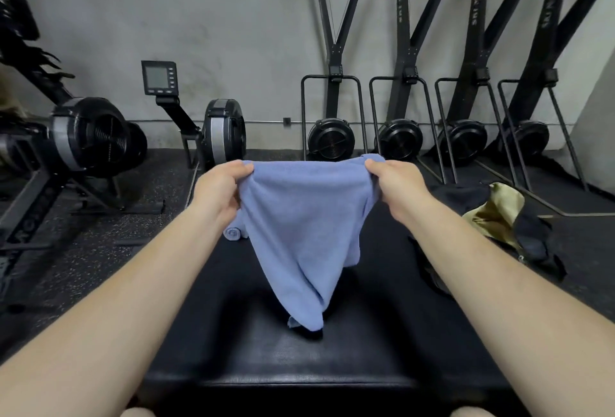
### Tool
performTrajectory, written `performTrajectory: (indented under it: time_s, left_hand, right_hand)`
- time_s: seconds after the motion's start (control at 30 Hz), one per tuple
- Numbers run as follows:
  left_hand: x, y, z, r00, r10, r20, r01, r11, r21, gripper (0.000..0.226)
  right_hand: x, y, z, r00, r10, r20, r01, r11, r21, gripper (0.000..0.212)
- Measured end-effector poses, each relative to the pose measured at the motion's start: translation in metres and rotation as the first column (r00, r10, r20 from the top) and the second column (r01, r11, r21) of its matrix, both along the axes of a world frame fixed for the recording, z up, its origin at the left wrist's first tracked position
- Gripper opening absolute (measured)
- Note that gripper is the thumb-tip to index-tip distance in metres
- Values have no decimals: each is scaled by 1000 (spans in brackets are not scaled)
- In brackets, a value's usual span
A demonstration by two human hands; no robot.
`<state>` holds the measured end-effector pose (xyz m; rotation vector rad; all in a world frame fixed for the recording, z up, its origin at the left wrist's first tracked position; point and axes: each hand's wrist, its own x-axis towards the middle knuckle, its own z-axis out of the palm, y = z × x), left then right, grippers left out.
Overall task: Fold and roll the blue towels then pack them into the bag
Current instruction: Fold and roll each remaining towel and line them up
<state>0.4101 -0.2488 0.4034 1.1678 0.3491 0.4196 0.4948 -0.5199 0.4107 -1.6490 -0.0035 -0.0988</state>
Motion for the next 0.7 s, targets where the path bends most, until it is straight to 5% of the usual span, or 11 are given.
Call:
performTrajectory:
  time_s: [0.17,0.33,0.5,0.7]
  left_hand:
    - [5,6,16,994,102,23,-104,987,125,21]
    - [6,12,27,996,77,53,-76,997,-33,17]
    - [11,27,30,988,150,35,-152,986,73,41]
    - [14,34,39,981,191,18,-191,976,99,36]
  right_hand:
    - [6,-4,10,998,-62,-10,63,998,9,23]
    - [-8,2,19,993,95,-73,-89,992,89,16]
    - [-2,4,27,999,-1,-38,-2,998,-60,16]
    - [-1,5,34,1000,-14,-6,12,978,-210,26]
